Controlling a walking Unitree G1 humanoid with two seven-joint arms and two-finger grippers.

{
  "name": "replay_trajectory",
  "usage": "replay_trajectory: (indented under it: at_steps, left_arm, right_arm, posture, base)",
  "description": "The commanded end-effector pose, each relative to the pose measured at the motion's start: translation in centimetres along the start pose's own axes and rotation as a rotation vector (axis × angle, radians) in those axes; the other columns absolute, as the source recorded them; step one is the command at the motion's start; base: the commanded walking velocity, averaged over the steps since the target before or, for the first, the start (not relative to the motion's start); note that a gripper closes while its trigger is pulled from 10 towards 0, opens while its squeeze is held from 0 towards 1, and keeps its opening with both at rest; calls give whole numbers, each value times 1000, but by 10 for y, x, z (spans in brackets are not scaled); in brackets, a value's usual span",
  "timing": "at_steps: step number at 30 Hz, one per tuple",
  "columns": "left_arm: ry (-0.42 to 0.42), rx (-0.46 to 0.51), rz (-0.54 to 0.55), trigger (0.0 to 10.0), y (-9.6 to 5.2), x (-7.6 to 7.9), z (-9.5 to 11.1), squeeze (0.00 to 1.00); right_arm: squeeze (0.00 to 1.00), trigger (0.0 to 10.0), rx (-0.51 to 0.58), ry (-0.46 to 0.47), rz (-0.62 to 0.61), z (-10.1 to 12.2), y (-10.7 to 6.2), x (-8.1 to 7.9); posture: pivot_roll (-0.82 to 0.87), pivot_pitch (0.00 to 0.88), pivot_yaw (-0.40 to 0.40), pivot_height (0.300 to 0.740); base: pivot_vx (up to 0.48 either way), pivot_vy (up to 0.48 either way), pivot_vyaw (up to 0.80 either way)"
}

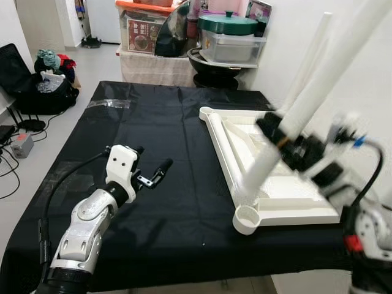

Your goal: Building children table

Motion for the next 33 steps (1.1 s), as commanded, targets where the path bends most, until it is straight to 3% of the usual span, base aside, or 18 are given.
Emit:
replay_trajectory:
  at_steps: [1, 18, 20, 33]
  left_arm:
    - [-7, -6, -9, 10000, 0, 1, -2, 0]
    - [-5, -7, -17, 10000, 1, 2, -2, 0]
    - [-5, -7, -14, 10000, 0, 2, -2, 0]
    - [-4, -9, -12, 10000, 0, 1, -2, 0]
  right_arm:
    - [0, 10000, -10, -61, 2, 3, -2, 2]
    - [0, 10000, -106, -114, -123, -29, -6, 24]
    - [0, 10000, -162, -172, -108, -41, -6, 22]
    - [0, 10000, -197, -228, -12, -57, 0, -2]
  posture:
    - [60, 0, -108, 740]
    - [68, 0, -107, 740]
    - [74, 0, -113, 740]
    - [68, 0, -109, 740]
  base:
    - [0, 0, 0]
    - [0, 0, 0]
    - [0, 0, 0]
    - [0, 0, 0]
Point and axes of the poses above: a point about 5 cm out from each wrist's last joint towards the gripper, its own y axis pointing out of the wrist towards the gripper, its own z axis along the axis of the wrist's last joint, x = y × z, the point moved 5 cm from there along y, pointing out of the wrist towards the gripper, and after that the axes turned 7 degrees about -y, right-handed, at the moved point
